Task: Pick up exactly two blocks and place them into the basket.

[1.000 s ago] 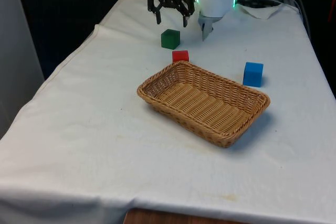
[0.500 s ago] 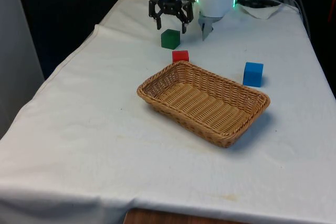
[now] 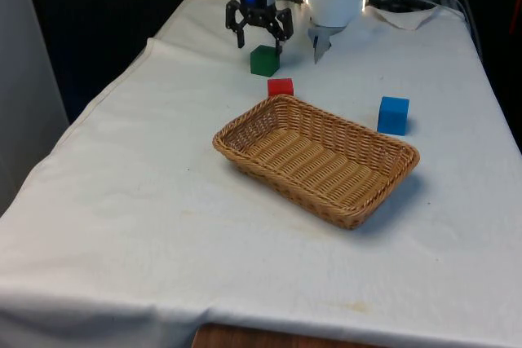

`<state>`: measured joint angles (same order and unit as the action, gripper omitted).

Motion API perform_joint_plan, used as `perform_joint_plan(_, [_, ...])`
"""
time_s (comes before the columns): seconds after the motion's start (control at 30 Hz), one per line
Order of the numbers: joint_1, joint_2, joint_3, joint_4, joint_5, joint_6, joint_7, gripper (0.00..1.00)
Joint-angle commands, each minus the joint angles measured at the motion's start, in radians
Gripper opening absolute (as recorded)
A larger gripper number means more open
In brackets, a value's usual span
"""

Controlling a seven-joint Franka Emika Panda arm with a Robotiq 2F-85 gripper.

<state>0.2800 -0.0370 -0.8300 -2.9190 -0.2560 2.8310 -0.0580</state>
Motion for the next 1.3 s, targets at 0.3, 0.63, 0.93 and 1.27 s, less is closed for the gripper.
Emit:
perform_joint_plan(0.3, [0.008, -0.014, 0.001, -0.019, 0.050, 0.027, -0.008, 1.00])
perform_joint_plan(0.63, [0.014, -0.009, 0.019, -0.020, 0.063, 0.067, 0.004, 1.00])
perform_joint_plan(0.93, [0.010, 0.000, 0.028, -0.021, 0.042, 0.079, 0.027, 1.00])
perform_joint_plan(1.27, [0.020, -0.012, 0.041, -0.061, 0.064, 0.139, 0.037, 1.00])
